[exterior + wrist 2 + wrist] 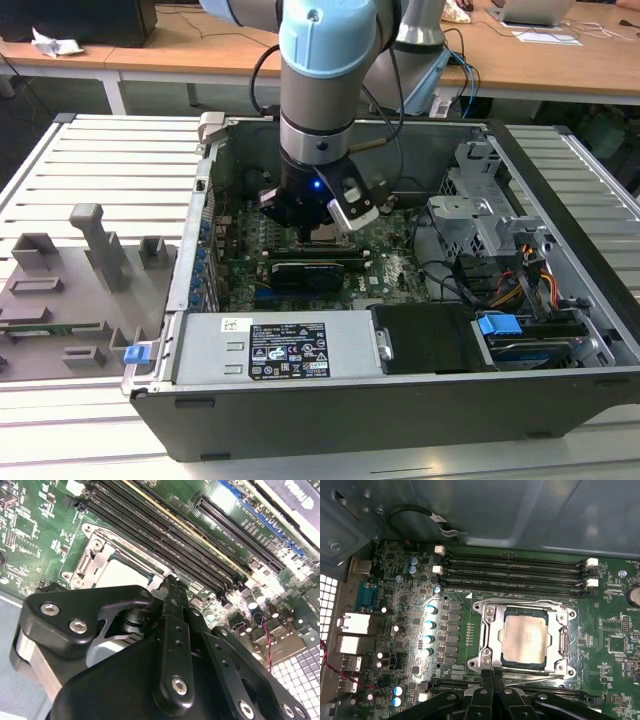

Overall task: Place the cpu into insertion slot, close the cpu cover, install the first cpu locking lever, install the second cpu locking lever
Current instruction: 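Install the second cpu locking lever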

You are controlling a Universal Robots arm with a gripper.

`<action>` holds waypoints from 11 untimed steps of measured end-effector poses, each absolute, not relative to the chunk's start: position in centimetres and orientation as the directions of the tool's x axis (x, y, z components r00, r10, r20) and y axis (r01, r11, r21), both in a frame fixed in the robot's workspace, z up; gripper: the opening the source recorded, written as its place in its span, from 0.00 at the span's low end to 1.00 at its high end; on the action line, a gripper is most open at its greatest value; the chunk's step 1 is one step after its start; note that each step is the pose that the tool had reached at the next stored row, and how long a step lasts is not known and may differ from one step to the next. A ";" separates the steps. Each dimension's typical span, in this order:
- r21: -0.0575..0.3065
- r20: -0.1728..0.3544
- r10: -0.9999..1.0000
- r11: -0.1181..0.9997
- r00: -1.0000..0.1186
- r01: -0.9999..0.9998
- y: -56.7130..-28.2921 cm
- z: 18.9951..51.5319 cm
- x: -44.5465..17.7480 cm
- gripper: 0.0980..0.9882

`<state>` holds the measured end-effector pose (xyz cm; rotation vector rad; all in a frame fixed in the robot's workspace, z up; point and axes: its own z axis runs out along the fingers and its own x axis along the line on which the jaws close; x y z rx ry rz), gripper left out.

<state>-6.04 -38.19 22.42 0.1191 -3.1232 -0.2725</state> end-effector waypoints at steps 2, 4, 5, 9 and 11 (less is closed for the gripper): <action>0.182 -0.003 -0.076 0.980 -0.997 -0.075 -38.3 22.4 -6.1 0.01; 0.192 -0.004 -0.076 0.978 -0.997 -0.075 -38.5 22.4 -6.3 0.01; 0.202 -0.005 -0.076 0.976 -0.997 -0.075 -38.8 22.4 -6.3 0.01; 0.227 -0.007 -0.076 0.971 -0.997 -0.075 -39.8 22.3 -6.4 0.01; 0.232 -0.007 -0.076 0.970 -0.997 -0.075 -39.8 22.2 -6.5 0.01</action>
